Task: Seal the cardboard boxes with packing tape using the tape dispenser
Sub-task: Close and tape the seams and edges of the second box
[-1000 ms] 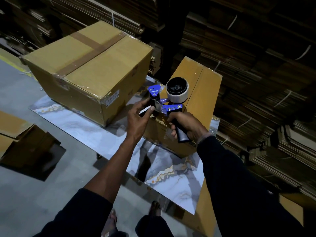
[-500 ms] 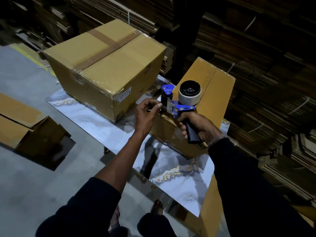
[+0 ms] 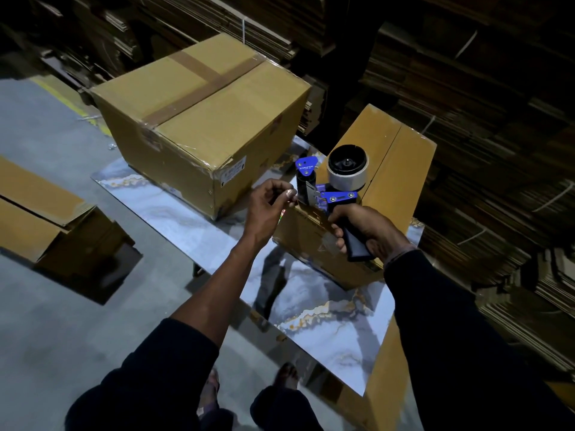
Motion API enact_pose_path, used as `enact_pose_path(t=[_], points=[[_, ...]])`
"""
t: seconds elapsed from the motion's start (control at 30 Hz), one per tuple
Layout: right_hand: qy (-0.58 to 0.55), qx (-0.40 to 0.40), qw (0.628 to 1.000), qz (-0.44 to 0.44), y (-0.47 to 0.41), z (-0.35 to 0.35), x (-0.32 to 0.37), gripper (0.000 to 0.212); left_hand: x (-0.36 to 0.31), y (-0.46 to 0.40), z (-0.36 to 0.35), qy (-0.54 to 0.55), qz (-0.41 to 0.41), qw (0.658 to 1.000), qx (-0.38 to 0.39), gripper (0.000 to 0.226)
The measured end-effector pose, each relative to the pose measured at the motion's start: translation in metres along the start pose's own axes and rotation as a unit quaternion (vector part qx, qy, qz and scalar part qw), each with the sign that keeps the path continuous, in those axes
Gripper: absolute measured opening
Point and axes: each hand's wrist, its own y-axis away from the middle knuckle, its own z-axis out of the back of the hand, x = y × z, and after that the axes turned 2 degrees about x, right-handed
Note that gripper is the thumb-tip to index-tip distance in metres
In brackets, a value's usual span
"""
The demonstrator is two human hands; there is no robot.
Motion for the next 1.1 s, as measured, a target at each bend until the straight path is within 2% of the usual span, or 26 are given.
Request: enact_pose_path(t=[0.3, 0.6, 0.73, 0.8, 0.97, 1.1], points=[[0.004, -0.01, 1.0, 0.008, -0.003, 0.01, 0.007, 0.024, 0.0, -0.009, 0.024, -0.041, -0.003, 0.997, 0.061, 0.022], [-0.007, -0.012, 1.0, -0.011, 0.002, 0.004, 0.012, 0.023, -0.001, -0.011, 0.026, -0.038, 0.014, 0.997, 0.065, 0.027], [-0.006, -0.014, 1.0, -0.013, 0.002, 0.002, 0.012, 0.022, -0.003, -0.012, 0.026, -0.055, -0.004, 0.996, 0.075, 0.04], [-0.002, -0.022, 1.0, -0.011, 0.001, 0.002, 0.012, 0.021, -0.005, -0.013, 0.027, -0.069, -0.01, 0.995, 0.075, 0.038], [0.027, -0.051, 0.998, 0.031, 0.003, 0.001, 0.013, 0.012, -0.003, -0.016, 0.027, -0.092, -0.031, 0.992, 0.083, 0.012], [0.059, -0.103, 0.99, 0.079, 0.001, -0.003, 0.01, 0.011, -0.001, -0.017, 0.028, -0.115, -0.041, 0.989, 0.081, 0.008]])
